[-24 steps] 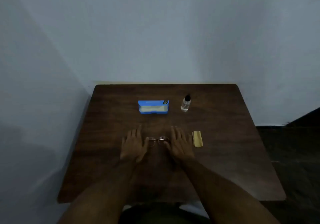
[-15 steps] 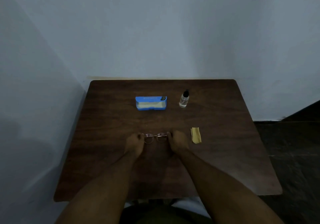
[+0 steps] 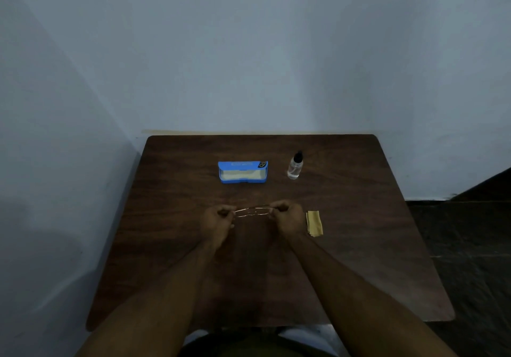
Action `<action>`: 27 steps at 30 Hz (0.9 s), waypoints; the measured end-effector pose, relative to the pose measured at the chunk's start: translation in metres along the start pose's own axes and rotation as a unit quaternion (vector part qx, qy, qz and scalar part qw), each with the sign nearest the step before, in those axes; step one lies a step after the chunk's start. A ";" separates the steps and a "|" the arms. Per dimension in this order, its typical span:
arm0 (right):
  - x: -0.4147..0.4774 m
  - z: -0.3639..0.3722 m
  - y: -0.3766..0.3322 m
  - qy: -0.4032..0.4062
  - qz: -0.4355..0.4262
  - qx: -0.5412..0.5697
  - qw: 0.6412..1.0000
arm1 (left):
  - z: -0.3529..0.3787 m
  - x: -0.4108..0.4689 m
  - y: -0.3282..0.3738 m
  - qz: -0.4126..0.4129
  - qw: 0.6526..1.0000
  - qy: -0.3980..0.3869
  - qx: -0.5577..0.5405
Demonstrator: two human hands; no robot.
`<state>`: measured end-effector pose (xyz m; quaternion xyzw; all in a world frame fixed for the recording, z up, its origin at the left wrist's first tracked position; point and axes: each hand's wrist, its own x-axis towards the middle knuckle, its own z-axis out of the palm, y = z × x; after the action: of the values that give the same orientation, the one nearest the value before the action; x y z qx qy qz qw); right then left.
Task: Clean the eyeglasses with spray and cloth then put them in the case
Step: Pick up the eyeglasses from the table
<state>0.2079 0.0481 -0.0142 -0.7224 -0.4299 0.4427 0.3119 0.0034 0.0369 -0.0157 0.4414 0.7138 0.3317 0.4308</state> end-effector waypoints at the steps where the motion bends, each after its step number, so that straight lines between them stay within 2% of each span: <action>1: -0.002 -0.002 -0.005 0.007 -0.004 0.012 1.000 | -0.001 0.000 0.003 0.025 0.999 0.001 0.026; 4: -0.008 -0.006 -0.017 0.033 -0.033 0.026 0.999 | -0.003 0.001 0.007 0.098 0.989 -0.008 0.112; 8: -0.009 -0.008 -0.020 0.060 -0.055 0.043 0.996 | -0.007 0.002 0.014 0.178 0.971 -0.031 0.157; 13: -0.009 -0.010 -0.022 0.063 -0.063 0.062 0.994 | -0.009 0.005 0.030 0.210 0.941 -0.076 0.254; 16: -0.009 -0.012 -0.023 0.064 -0.077 0.057 0.993 | -0.010 0.004 0.039 0.229 0.926 -0.043 0.298; 19: -0.009 -0.014 -0.022 0.072 -0.084 0.053 0.993 | -0.009 0.005 0.038 0.275 0.921 0.025 0.274; 23: -0.010 -0.015 -0.021 0.082 -0.079 0.045 0.992 | -0.003 0.008 0.038 0.260 0.952 0.084 0.135; 27: -0.009 -0.017 -0.013 0.084 -0.130 -0.037 0.987 | -0.002 0.007 0.044 0.249 0.959 0.105 0.080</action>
<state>0.2165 0.0441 0.0066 -0.7064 -0.5083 0.3199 0.3746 0.0153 0.0603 0.0198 0.6012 0.6466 0.4146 0.2203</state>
